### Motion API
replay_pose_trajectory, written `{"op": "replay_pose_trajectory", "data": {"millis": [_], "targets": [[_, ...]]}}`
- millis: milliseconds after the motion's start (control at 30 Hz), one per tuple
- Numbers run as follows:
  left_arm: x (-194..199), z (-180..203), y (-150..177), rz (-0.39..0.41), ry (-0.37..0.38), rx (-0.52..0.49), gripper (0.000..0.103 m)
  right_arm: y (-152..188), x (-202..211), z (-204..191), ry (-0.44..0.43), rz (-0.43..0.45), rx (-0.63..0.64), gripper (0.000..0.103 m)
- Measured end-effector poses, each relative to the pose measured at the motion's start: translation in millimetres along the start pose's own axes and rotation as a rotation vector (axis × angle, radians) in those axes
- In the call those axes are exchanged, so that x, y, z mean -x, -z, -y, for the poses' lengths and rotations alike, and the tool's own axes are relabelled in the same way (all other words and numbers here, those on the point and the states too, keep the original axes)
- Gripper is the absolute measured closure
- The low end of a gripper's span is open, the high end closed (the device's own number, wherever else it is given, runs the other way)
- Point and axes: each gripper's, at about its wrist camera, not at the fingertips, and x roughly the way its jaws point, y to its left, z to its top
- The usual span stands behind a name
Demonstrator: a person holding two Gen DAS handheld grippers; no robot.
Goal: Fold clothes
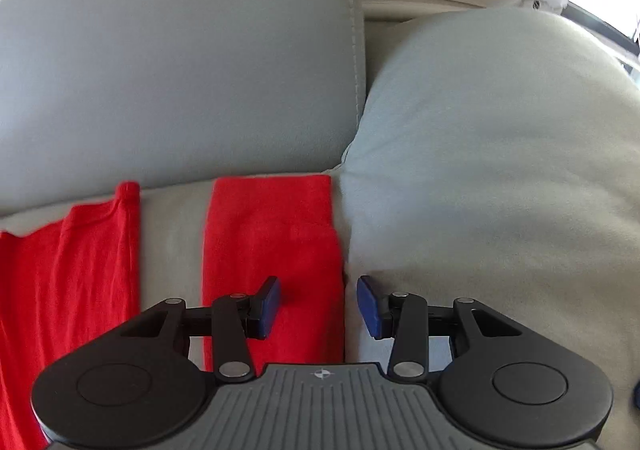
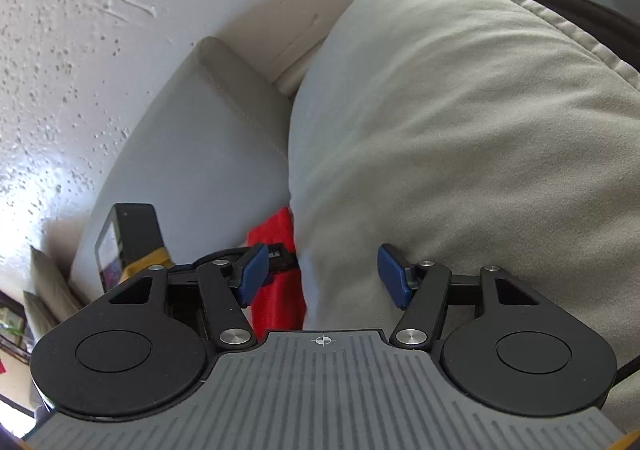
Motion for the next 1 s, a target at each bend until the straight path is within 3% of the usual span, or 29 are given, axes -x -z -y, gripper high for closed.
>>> {"op": "replay_pose_trajectory", "data": {"millis": [100, 133, 200, 233, 333, 433, 500, 633, 767, 867, 1000], "targets": [[-16.2, 13.0, -1.0, -0.001, -0.131, -0.076, 0.064, -1.1, 3.8, 2.6, 0.003, 0.005, -0.012, 0.042], [-17.5, 13.0, 0.5, 0.004, -0.141, -0.079, 0.063, -2.4, 4.3, 2.9, 0.003, 0.007, -0.014, 0.042], [-12.8, 14.3, 3.8, 0.021, -0.143, -0.11, 0.08, -4.8, 5.2, 3.7, 0.001, 0.01, -0.018, 0.042], [-6.6, 14.2, 5.3, 0.031, -0.118, -0.132, 0.1, -6.1, 5.7, 4.2, 0.0, 0.013, -0.021, 0.042], [33.6, -5.0, 6.3, 0.103, 0.093, -0.1, 0.1, -11.0, 8.7, 9.6, -0.017, 0.019, -0.047, 0.042], [81.9, -32.3, 7.6, 0.159, 0.377, -0.005, 0.1, -15.6, 17.5, 18.9, -0.074, 0.012, -0.079, 0.039], [114.8, -51.3, 8.9, 0.191, 0.577, 0.07, 0.1, -20.2, 23.3, 27.5, -0.156, 0.013, -0.125, 0.037], [174.1, -81.5, 14.9, 0.244, 0.95, 0.195, 0.1, -29.4, 46.4, 48.9, -0.42, 0.073, -0.225, 0.037], [211.8, -80.7, 31.4, 0.253, 1.17, 0.225, 0.1, -32.5, 63.2, 60.1, -0.676, 0.101, -0.27, 0.034], [228.4, -74.4, 41.9, 0.263, 1.24, 0.209, 0.1, -30.6, 64.6, 64.1, -0.831, 0.071, -0.302, 0.016], [236.6, -60.0, 53.7, 0.247, 1.3, 0.199, 0.1, -24.1, 54.3, 69.4, -1.02, -0.007, -0.393, 0.014]]}}
